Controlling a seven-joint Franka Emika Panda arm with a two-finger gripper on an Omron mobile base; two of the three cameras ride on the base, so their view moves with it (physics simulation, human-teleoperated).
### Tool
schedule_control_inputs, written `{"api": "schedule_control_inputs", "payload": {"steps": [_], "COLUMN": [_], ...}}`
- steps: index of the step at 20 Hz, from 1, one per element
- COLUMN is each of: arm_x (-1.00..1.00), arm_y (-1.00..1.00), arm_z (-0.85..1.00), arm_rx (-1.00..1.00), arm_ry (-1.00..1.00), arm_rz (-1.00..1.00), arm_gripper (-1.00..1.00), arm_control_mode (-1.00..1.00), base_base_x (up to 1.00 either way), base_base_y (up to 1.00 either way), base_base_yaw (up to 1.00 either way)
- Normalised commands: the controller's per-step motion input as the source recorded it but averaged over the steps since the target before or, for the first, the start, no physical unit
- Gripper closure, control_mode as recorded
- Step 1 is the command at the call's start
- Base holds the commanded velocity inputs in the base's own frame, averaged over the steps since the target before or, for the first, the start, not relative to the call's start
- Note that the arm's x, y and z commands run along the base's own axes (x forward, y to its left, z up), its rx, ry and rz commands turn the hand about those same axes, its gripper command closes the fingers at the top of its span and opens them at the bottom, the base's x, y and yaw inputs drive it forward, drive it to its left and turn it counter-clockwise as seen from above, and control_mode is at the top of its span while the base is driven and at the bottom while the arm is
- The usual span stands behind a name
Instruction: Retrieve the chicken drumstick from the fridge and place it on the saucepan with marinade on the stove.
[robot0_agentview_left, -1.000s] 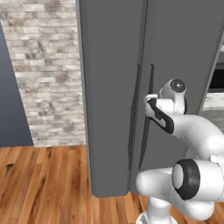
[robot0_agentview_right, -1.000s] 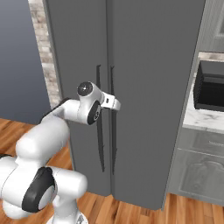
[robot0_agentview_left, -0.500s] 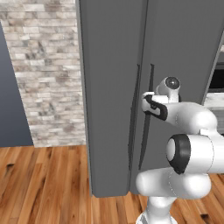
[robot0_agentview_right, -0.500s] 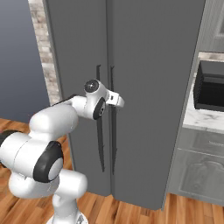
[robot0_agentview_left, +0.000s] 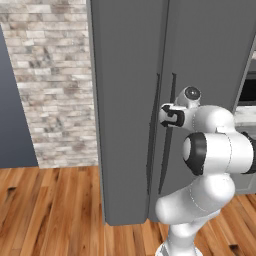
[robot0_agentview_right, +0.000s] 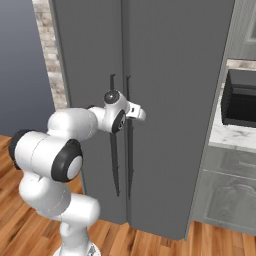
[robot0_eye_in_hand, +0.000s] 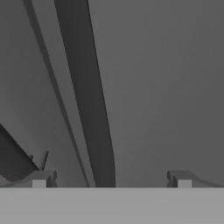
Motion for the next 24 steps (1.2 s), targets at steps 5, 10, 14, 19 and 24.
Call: {"api": "schedule_control_inputs", "payload": {"steps": [5, 10, 14, 19, 24], "arm_x": [0.52, 0.49, 0.43, 0.44, 0.27], "arm_y": [0.0, -0.02, -0.09, -0.04, 0.0], "arm_z": [-0.21, -0.18, -0.14, -0.14, -0.06], "arm_rx": [0.0, 0.0, 0.0, 0.0, 0.0], "arm_ry": [0.01, 0.01, 0.01, 0.02, 0.01], "arm_rz": [0.0, 0.0, 0.0, 0.0, 0.0], "arm_gripper": [-1.0, -1.0, -1.0, 1.0, 1.0], "arm_control_mode": [-1.0, -1.0, -1.0, -1.0, -1.0], "base_base_x": [0.0, 0.0, 0.0, 0.0, 0.0], "base_base_y": [0.0, 0.0, 0.0, 0.0, 0.0], "base_base_yaw": [0.0, 0.0, 0.0, 0.0, 0.0]}}
